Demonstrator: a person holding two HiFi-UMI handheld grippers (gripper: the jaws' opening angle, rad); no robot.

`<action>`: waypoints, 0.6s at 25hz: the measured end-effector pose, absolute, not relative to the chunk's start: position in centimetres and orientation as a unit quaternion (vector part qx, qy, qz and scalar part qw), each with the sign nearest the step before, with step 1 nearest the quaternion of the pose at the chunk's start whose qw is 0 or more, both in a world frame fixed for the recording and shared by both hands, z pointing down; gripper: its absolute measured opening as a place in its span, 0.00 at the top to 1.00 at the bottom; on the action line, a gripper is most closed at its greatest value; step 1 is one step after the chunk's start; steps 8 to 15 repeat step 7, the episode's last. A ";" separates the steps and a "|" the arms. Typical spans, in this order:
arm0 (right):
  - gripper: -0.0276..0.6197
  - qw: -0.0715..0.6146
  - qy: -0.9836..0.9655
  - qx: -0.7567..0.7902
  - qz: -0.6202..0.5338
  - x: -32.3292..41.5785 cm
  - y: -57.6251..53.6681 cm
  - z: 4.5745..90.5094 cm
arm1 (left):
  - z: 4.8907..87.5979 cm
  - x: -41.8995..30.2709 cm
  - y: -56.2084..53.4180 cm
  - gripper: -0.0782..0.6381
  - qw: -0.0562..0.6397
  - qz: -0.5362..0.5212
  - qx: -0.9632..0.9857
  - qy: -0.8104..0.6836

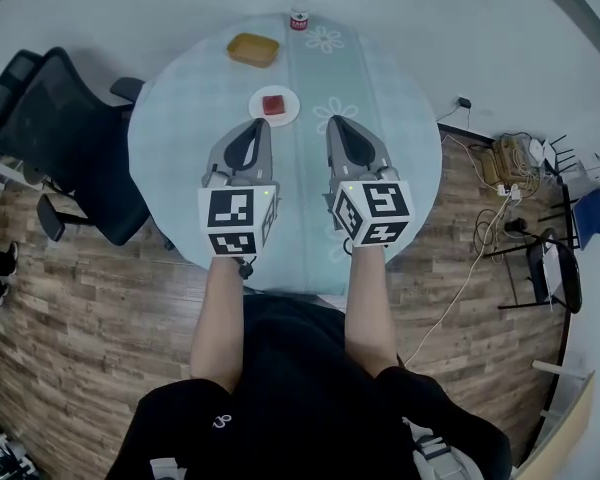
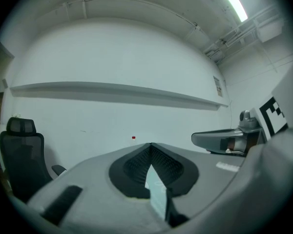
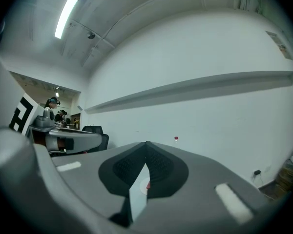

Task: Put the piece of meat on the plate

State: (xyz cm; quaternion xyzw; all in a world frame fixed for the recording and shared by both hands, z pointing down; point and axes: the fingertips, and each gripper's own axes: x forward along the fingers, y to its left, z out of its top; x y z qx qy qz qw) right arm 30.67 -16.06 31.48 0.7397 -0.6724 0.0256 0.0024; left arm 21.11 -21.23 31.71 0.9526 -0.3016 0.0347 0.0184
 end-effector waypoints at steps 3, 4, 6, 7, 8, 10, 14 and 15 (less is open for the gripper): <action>0.95 0.003 -0.676 0.736 0.026 30.4 -16.3 31.4 | 31.8 20.9 -21.4 0.90 0.018 0.037 0.952 -0.304; 0.95 0.003 -0.678 0.735 0.025 30.3 -16.4 31.4 | 31.8 20.9 -21.4 0.90 0.018 0.039 0.951 -0.305; 0.95 0.004 -0.682 0.731 0.024 30.1 -16.5 31.3 | 31.8 21.0 -21.5 0.90 0.018 0.040 0.951 -0.306; 0.95 0.004 -0.683 0.730 0.024 30.1 -16.5 31.3 | 31.8 21.0 -21.5 0.90 0.018 0.041 0.951 -0.307; 0.95 0.004 -0.683 0.730 0.024 30.1 -16.5 31.3 | 31.8 21.0 -21.5 0.90 0.018 0.041 0.951 -0.307; 0.95 0.004 -0.683 0.730 0.024 30.1 -16.5 31.3 | 31.8 21.0 -21.5 0.90 0.018 0.041 0.951 -0.307; 0.95 0.004 -0.683 0.730 0.024 30.1 -16.5 31.3 | 31.8 21.0 -21.5 0.90 0.018 0.041 0.951 -0.307; 0.95 0.004 -0.683 0.730 0.024 30.1 -16.5 31.3 | 31.8 21.0 -21.5 0.90 0.018 0.041 0.951 -0.307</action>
